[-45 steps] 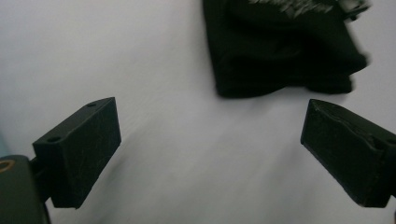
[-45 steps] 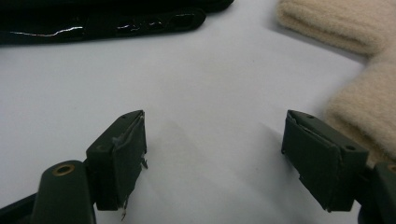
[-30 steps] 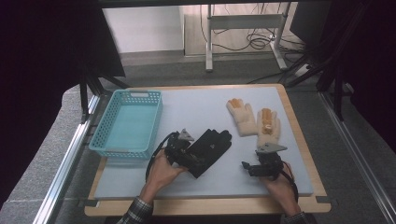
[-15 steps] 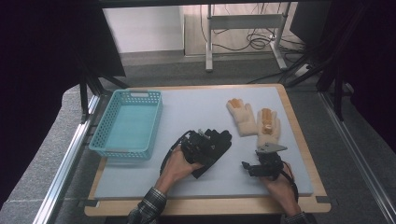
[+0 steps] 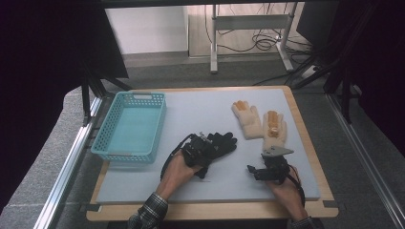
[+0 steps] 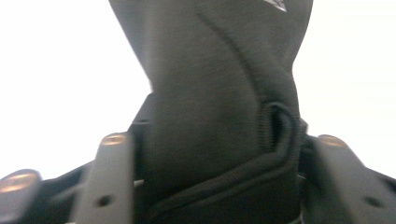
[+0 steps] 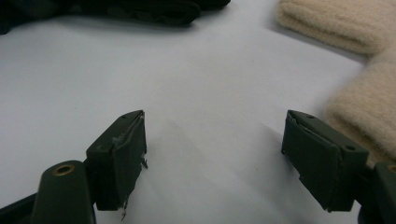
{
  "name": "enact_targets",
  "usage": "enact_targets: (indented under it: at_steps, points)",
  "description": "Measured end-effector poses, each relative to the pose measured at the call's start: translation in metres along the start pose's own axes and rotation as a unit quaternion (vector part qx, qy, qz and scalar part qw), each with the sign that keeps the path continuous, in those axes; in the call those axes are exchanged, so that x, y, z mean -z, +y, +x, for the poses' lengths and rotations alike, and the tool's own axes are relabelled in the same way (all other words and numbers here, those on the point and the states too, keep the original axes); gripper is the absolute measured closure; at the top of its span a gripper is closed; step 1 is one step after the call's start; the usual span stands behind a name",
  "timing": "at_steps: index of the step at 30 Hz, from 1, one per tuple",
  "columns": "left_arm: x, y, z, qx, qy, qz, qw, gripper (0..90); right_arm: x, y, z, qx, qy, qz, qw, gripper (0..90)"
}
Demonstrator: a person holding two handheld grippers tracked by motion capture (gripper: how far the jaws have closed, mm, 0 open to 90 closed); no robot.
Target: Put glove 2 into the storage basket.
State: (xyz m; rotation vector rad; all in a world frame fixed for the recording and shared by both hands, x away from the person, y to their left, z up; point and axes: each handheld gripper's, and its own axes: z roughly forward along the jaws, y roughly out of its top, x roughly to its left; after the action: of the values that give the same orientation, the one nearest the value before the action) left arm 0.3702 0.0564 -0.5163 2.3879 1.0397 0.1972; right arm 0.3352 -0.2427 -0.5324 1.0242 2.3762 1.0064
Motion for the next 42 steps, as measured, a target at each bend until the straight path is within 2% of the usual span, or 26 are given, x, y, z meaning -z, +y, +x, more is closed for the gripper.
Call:
enact_targets:
  at_steps: [2, 5, 12, 18, 22, 28, 33, 37, 42]
  points:
    - [0.001, -0.001, 0.003, 0.007, -0.002, -0.003, 1.0, 59.0, 0.0, 0.0, 0.0, 0.0, 0.0, 0.0, 1.0, 21.4]
    - [0.003, 0.001, 0.004, 0.009, -0.004, -0.005, 0.9999, 63.1, 0.0, 0.0, 0.0, 0.0, 0.0, 0.0, 1.0, 21.4]
    - [0.019, 0.009, 0.011, 0.019, 0.008, -0.018, 0.9996, 63.9, 0.0, 0.0, 0.0, 0.0, 0.001, 0.0, 1.0, 21.4]
    - [0.042, 0.018, 0.02, 0.015, 0.041, -0.025, 0.9987, 63.0, 0.0, 0.0, 0.0, 0.0, 0.001, 0.0, 1.0, 21.4]
    - [0.058, 0.023, 0.032, 0.029, 0.054, -0.034, 0.9975, 62.9, 0.0, 0.0, 0.0, 0.0, 0.001, 0.0, 1.0, 21.4]
    - [0.088, 0.028, 0.055, 0.049, 0.076, -0.047, 0.9948, 62.9, 0.0, 0.0, 0.0, 0.0, 0.001, -0.001, 1.0, 21.4]
    - [0.113, 0.028, 0.074, 0.067, 0.098, -0.053, 0.9916, 62.9, 0.0, 0.0, 0.0, -0.001, 0.001, -0.001, 1.0, 21.4]
    - [0.129, 0.023, 0.093, 0.086, 0.114, -0.052, 0.9883, 62.9, 0.0, 0.0, 0.0, 0.0, 0.001, -0.001, 1.0, 21.4]
    - [0.139, 0.012, 0.116, 0.113, 0.13, -0.05, 0.9837, 62.9, 0.0, 0.0, 0.0, 0.0, 0.001, -0.001, 1.0, 21.4]
